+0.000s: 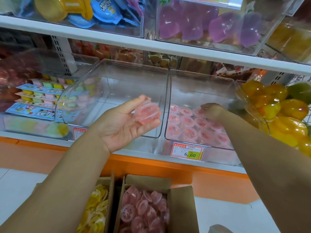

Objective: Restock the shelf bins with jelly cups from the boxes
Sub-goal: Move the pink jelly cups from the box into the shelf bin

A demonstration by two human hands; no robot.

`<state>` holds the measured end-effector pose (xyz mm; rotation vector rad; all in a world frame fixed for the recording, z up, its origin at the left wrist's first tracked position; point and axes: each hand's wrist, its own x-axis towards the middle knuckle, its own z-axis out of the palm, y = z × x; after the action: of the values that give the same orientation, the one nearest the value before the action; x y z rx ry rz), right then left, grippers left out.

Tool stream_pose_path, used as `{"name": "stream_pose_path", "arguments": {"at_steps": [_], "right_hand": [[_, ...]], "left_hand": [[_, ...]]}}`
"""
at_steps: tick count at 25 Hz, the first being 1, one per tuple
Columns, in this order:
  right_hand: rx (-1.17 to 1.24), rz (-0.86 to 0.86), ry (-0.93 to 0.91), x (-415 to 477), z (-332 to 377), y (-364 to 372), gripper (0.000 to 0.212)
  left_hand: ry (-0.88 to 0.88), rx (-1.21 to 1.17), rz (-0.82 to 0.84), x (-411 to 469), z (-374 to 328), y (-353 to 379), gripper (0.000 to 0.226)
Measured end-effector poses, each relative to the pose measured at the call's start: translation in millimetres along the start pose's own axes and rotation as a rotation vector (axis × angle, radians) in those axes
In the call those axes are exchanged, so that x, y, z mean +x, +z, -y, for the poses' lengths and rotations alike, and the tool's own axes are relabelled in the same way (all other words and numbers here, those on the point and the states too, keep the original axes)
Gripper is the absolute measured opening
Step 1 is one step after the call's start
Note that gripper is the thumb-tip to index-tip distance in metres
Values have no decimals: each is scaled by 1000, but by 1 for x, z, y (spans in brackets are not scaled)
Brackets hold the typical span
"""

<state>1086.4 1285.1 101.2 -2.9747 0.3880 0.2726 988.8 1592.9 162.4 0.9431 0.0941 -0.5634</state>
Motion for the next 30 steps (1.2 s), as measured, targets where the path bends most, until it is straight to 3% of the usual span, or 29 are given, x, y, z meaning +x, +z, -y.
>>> {"name": "stream_pose_path", "arguments": {"at_steps": [1, 5, 7, 9, 11, 13, 16, 18, 20, 22, 30], "right_hand": [[-15, -29, -28, -2, 0, -5, 42], [655, -293, -211, -53, 30, -31, 24], [869, -232, -408, -98, 55, -43, 18], [891, -117, -606, -136, 79, -52, 24], [834, -93, -722, -157, 98, -59, 24], [788, -182, -725, -158, 100, -64, 14], [677, -352, -517, -124, 71, -71, 6], [265, -420, -305, -82, 34, -68, 17], [-103, -294, -94, -43, 0, -56, 23], [-307, -181, 40, -17, -15, -41, 23], [-492, -24, 37, 17, -16, -18, 26]], "left_hand": [[-4, 8, -2, 0, 0, 1, 21], [-47, 65, 13, -6, -2, 7, 43], [-79, 135, 30, -9, 0, 12, 52], [-92, 212, 64, -13, 3, 17, 55], [-75, 281, 95, -15, 6, 22, 56], [-69, 293, 102, -17, 7, 26, 56], [-33, 198, 52, -15, 4, 25, 57], [55, 159, 36, -12, 1, 18, 54], [114, 128, 48, -8, -1, 14, 49], [144, 110, 53, -6, -2, 10, 51], [163, 133, 35, 7, -1, 4, 56]]}}
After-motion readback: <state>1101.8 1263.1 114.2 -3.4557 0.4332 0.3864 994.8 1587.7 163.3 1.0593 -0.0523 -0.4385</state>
